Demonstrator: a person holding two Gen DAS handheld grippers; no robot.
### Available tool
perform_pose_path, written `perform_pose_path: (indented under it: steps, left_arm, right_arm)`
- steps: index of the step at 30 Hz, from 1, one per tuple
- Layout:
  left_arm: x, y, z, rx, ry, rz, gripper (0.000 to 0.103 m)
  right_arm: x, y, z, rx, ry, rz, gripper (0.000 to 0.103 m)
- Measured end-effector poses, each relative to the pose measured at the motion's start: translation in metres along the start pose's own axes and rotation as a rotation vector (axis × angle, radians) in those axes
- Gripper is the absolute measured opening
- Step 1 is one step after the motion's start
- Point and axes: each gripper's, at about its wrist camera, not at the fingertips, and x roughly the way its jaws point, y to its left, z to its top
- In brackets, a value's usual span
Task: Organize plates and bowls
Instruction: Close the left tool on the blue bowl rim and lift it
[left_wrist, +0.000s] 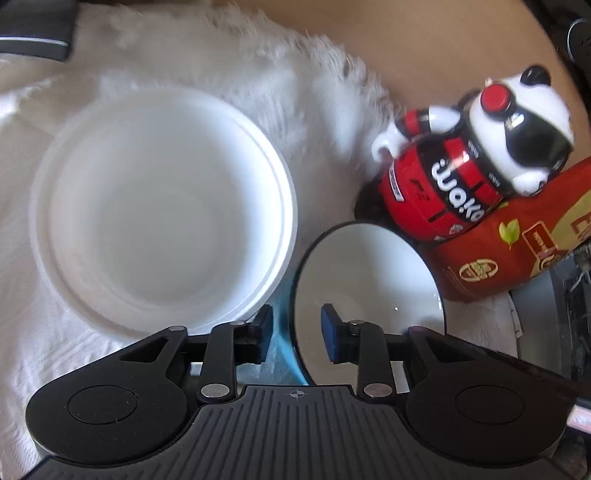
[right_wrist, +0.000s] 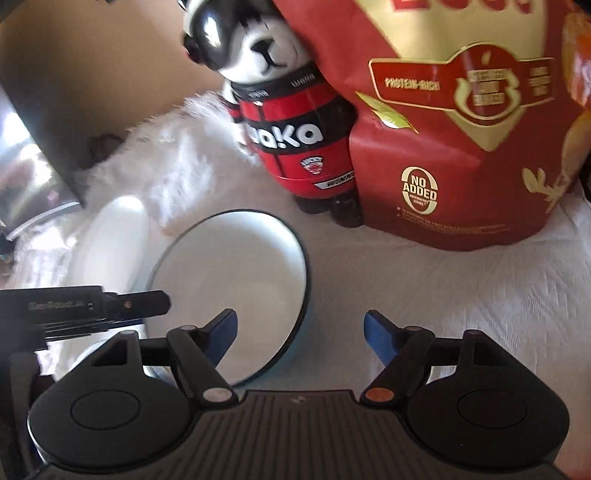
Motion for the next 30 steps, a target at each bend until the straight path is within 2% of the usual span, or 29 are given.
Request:
perform_pose_path:
  steps: [2,4,7,9,12,22,30]
  left_arm:
    - [0.004,-0.005,0.002,0.045,-0.002,0.015,0.031]
    - [0.007,-0.01,0.004,0.076,-0.002,0.032,0.031]
    - [0.011,-0.015,0.008,0.089,0.01,0.051,0.031]
    - [0.011,-0.018,0.008,0.108,0.017,0.064,0.032]
    - [0.009,-0.026,0.005,0.148,0.021,0.07,0.033]
    - [0.017,-0.046,0.0,0.185,0.056,0.012,0.033]
    - [0.026,-0.042,0.007,0.182,0.078,0.0,0.034]
  right_arm:
    - [0.013,-0.002,0.005,0.023,0.028,-0.016,0.065]
    - [0.025,-0.005,0.008,0.051,0.061,0.002,0.053]
    - [0.035,-0.007,0.009,0.085,0.086,0.062,0.046]
    - [0.038,-0.004,0.01,0.084,0.086,0.091,0.045]
    - [0.037,0.001,0.011,0.066,0.08,0.075,0.045]
    - [0.008,-0.025,0.008,0.071,0.055,0.058,0.046]
    - [0.03,-0.04,0.005,0.133,0.102,0.09,0.046]
